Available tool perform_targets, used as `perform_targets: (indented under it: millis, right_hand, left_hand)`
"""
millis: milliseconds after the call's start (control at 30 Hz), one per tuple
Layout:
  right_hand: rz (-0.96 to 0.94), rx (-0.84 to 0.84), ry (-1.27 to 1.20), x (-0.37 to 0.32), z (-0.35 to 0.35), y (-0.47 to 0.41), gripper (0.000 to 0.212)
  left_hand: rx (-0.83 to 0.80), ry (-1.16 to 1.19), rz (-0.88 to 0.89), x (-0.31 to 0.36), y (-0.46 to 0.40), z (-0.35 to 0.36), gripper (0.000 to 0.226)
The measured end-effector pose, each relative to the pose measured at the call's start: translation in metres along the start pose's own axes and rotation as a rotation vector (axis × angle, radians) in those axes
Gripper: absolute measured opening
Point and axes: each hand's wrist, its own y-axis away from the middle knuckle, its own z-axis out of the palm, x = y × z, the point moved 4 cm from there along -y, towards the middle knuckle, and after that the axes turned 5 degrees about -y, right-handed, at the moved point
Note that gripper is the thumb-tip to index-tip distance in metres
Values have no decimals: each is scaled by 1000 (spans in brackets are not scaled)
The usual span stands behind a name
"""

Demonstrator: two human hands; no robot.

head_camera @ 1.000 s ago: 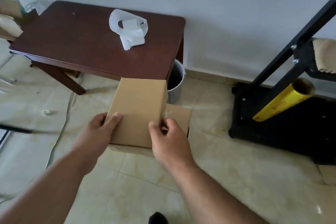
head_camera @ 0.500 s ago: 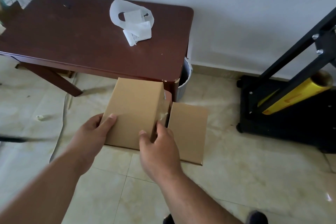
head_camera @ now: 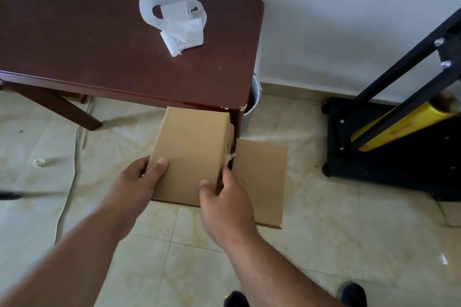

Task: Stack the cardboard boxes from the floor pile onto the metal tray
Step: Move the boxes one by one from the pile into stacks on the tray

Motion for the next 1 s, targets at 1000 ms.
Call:
perform_targets:
  millis: [1000]
  right_hand:
    - [75,41,-94,7,-36,-2,38]
  left_hand:
    - [155,-67,47,36,16,0,63]
